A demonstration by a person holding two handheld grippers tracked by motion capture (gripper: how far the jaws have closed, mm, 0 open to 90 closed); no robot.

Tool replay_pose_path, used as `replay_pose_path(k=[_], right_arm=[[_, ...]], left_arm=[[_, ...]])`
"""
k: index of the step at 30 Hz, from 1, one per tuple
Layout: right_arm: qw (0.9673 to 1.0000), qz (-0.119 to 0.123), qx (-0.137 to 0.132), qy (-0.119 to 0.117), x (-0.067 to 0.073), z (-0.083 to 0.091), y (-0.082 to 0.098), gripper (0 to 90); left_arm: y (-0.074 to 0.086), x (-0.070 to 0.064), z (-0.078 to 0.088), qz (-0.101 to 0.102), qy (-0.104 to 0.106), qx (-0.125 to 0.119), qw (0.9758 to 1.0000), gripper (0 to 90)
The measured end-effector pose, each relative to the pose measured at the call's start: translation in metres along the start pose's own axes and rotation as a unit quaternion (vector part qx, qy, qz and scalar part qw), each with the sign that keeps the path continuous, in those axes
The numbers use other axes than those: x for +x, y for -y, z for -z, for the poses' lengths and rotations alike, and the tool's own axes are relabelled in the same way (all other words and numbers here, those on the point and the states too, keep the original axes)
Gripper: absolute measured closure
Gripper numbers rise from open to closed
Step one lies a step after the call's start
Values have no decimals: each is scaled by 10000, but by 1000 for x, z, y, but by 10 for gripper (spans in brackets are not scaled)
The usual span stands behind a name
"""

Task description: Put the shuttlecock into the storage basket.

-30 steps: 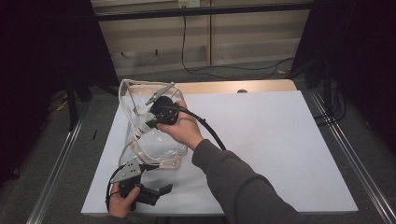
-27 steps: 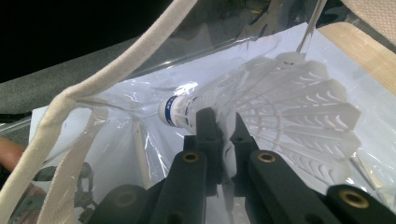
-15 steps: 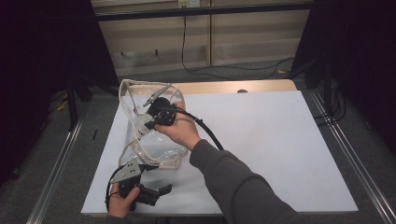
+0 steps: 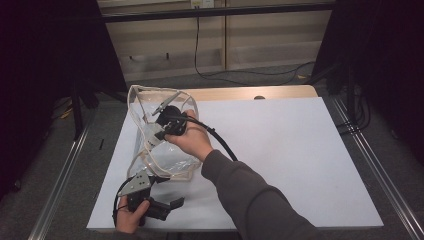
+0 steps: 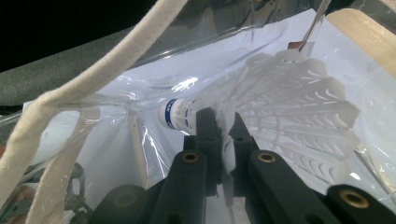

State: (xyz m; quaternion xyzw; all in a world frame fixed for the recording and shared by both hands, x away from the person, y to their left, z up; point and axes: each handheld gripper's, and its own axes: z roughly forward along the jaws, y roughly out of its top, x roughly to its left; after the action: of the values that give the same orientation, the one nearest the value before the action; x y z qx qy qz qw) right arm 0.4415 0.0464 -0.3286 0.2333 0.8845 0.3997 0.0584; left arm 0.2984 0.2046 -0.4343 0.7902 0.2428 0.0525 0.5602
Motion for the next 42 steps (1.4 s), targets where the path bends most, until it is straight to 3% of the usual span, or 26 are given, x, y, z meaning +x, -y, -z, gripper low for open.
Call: replay_pose_path(k=[42], right_arm=[[9999,101,115,37,7,-9,1,868]], left_arm=[[0,0,0,-33,-2,33,10000,27]])
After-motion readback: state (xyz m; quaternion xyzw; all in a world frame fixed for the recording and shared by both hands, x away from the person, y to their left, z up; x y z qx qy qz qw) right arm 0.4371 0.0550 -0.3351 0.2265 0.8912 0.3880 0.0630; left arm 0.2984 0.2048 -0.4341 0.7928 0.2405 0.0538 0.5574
